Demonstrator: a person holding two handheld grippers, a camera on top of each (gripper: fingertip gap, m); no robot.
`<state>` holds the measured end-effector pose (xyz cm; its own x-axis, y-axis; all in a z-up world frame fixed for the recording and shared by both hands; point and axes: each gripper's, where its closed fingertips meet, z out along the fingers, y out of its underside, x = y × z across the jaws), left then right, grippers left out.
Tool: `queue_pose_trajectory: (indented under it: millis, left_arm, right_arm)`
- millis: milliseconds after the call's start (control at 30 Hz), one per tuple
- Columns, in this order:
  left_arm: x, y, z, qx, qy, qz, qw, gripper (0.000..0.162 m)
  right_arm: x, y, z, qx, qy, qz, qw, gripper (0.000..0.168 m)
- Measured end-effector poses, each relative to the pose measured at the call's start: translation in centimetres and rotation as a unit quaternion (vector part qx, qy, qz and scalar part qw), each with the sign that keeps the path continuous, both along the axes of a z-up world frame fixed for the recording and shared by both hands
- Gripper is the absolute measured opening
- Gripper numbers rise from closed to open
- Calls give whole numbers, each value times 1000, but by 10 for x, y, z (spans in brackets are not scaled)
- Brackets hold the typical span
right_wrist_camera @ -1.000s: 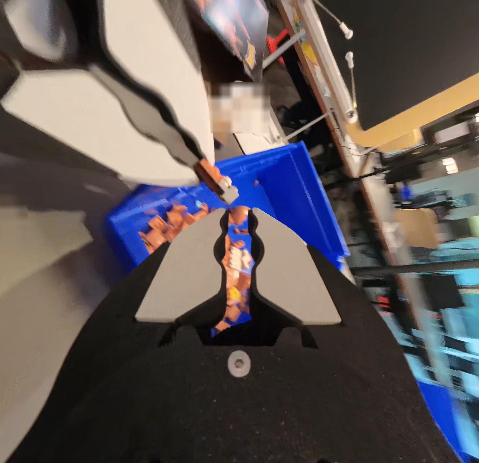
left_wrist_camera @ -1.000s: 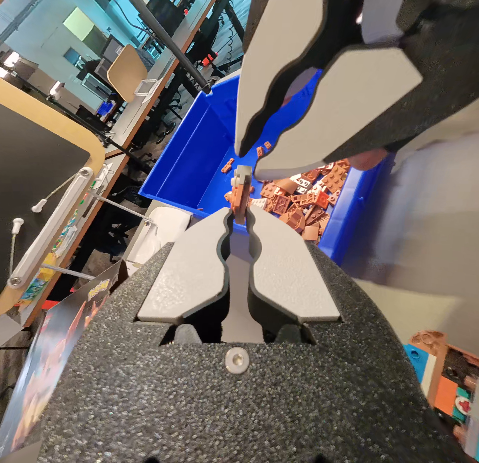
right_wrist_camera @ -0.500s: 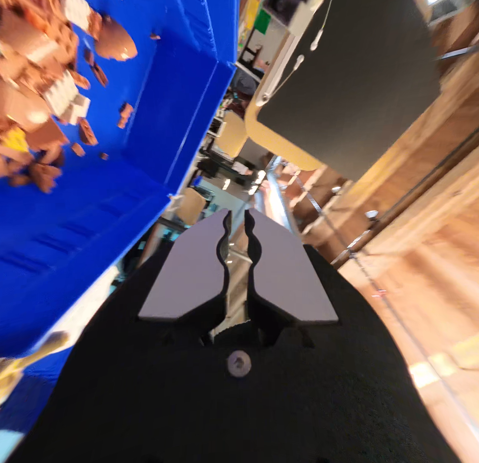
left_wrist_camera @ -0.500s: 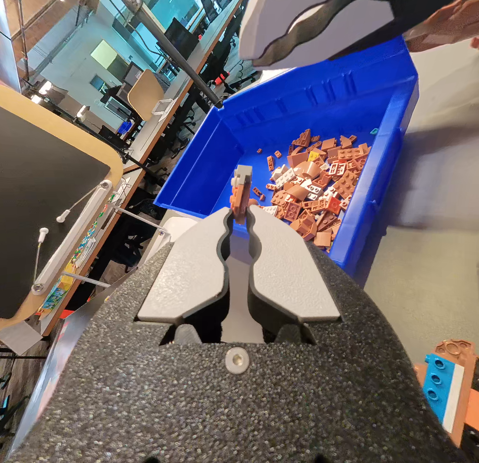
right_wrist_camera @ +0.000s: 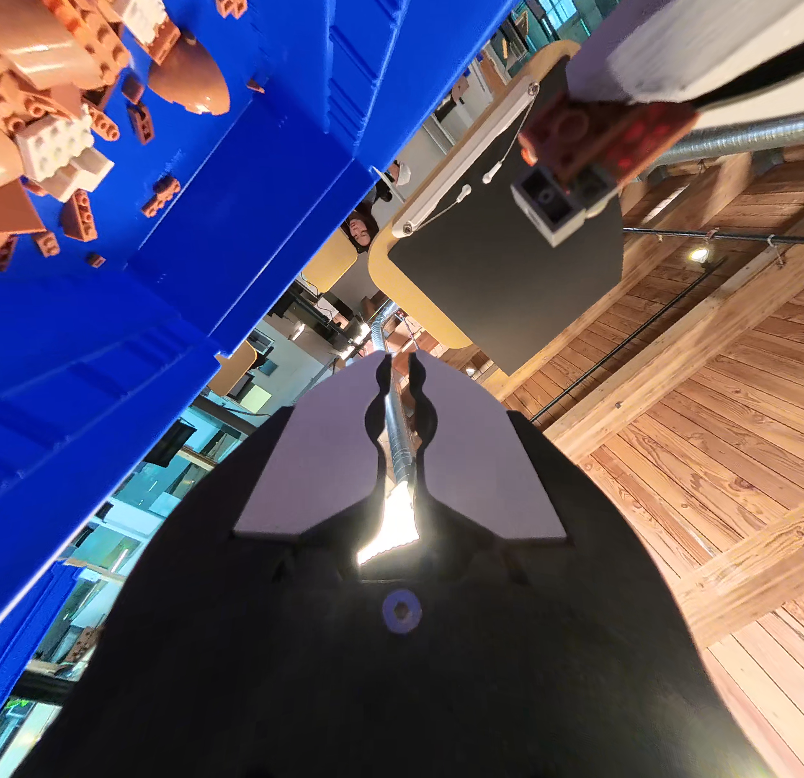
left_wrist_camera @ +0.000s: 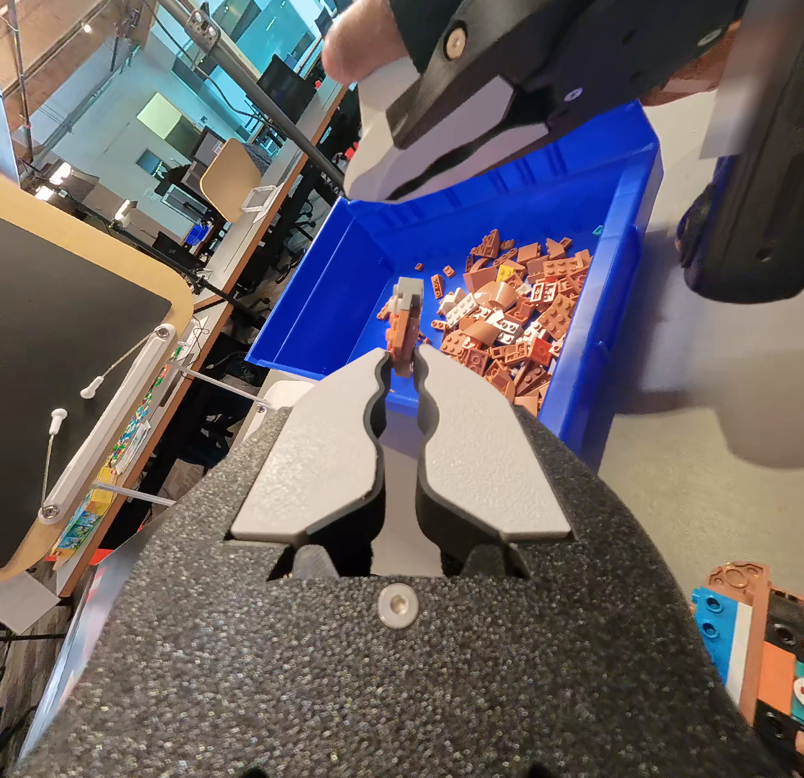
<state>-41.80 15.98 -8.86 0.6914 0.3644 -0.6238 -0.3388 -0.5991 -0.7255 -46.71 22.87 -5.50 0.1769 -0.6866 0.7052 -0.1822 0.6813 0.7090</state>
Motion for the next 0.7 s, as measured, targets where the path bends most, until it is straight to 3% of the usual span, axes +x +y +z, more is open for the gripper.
queue_pose_trajectory:
  millis: [700]
  left_arm:
    - [5, 3, 0, -4, 2, -10, 1000, 9]
  right_arm:
    - [4, -7, -7, 9, -5, 3, 1000, 7]
